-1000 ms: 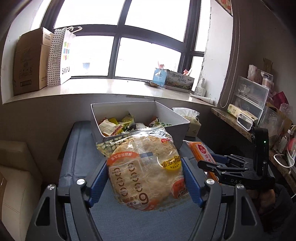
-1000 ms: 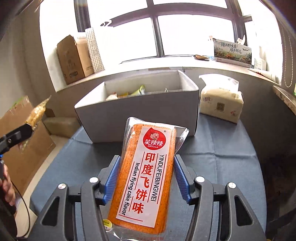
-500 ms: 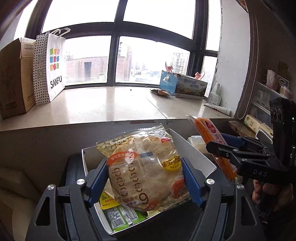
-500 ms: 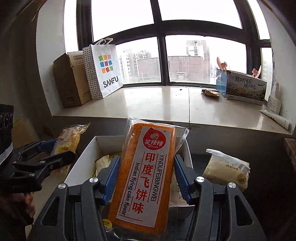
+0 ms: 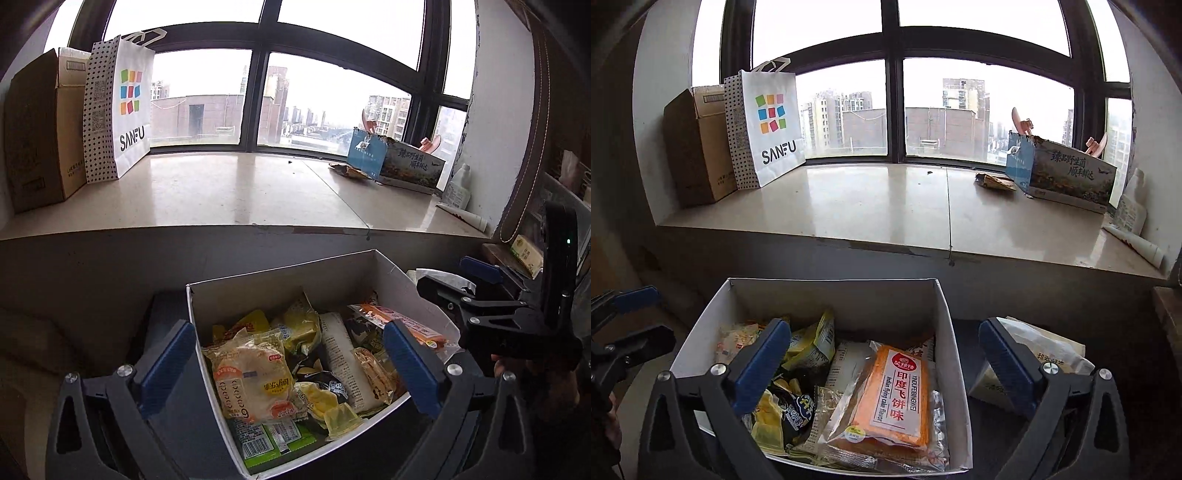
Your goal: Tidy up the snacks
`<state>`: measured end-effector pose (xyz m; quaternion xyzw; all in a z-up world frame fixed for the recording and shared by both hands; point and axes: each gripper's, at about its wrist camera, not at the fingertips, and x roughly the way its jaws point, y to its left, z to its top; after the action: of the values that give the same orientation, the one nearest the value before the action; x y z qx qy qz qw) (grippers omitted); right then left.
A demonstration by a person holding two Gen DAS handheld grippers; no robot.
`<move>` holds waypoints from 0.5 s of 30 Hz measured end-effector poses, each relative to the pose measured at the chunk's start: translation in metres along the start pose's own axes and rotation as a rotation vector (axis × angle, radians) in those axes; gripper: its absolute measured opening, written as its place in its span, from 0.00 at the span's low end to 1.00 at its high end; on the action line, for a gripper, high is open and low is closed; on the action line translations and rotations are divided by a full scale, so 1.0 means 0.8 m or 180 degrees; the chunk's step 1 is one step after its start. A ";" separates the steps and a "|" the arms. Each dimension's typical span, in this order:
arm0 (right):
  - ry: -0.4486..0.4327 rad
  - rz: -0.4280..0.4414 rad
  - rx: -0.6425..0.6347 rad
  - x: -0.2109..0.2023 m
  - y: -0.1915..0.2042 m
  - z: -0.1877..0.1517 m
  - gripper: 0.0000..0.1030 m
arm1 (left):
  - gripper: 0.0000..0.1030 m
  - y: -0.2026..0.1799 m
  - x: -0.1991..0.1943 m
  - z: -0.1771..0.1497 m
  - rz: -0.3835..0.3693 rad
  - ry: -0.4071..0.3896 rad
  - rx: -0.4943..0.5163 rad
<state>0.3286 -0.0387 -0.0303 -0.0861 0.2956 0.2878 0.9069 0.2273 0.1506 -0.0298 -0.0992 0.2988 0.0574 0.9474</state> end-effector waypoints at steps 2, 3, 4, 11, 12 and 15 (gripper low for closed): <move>-0.0082 -0.0049 -0.0161 -0.012 0.009 0.000 1.00 | 1.00 -0.007 -0.018 0.003 0.0086 -0.0137 0.0064; -0.0163 -0.0104 -0.0262 -0.021 0.016 0.000 1.00 | 1.00 -0.012 -0.026 0.004 0.0142 -0.0202 0.0107; -0.0217 -0.0150 -0.0352 -0.030 0.022 0.000 1.00 | 1.00 -0.018 -0.036 0.004 0.0191 -0.0273 0.0160; -0.0433 0.0082 -0.0246 -0.118 0.035 -0.024 1.00 | 1.00 -0.035 -0.121 -0.008 -0.0100 -0.0459 0.0076; -0.0444 0.0093 -0.0233 -0.130 0.038 -0.030 1.00 | 1.00 -0.038 -0.134 -0.013 -0.0104 -0.0509 0.0073; -0.0481 0.0167 -0.0209 -0.167 0.046 -0.046 1.00 | 1.00 -0.060 -0.177 -0.033 0.0034 -0.0548 0.0217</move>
<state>0.2016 -0.0838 0.0191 -0.0861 0.2188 0.3266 0.9154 0.1055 0.0913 0.0379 -0.0601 0.2186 0.0606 0.9721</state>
